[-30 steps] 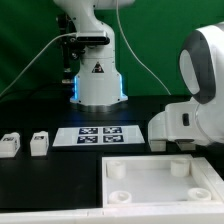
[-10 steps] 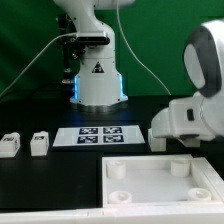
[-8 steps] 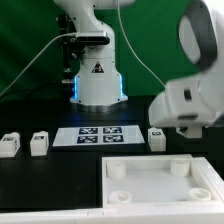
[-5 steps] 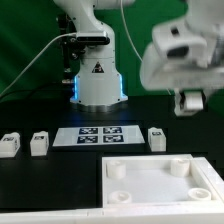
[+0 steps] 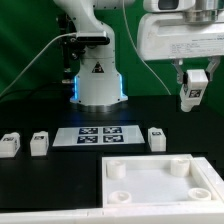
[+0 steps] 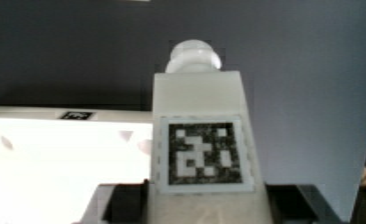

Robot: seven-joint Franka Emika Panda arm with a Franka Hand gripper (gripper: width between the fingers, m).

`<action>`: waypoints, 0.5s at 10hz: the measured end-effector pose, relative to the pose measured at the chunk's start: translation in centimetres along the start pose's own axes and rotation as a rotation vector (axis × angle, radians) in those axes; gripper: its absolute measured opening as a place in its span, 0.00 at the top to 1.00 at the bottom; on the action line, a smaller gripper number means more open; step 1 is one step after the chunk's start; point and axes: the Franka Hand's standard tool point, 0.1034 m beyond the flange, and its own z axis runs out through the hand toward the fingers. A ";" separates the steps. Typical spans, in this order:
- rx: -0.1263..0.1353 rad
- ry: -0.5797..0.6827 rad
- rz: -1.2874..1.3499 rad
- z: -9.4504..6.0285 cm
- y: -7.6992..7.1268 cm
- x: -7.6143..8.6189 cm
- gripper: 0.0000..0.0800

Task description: Assemble one leg

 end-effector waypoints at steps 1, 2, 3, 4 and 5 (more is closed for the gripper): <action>0.005 0.031 -0.004 0.1 -0.1 0.1 0.63; 0.005 0.028 -0.003 0.2 0.0 0.1 0.63; 0.005 0.031 -0.001 0.1 0.0 0.3 0.63; 0.001 0.065 -0.012 -0.9 0.7 1.7 0.63; 0.010 0.116 -0.012 -2.0 1.7 4.1 0.63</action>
Offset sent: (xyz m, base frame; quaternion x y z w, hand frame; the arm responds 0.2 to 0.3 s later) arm 0.0536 -0.0360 0.0406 -0.0868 0.1385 0.0012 0.9865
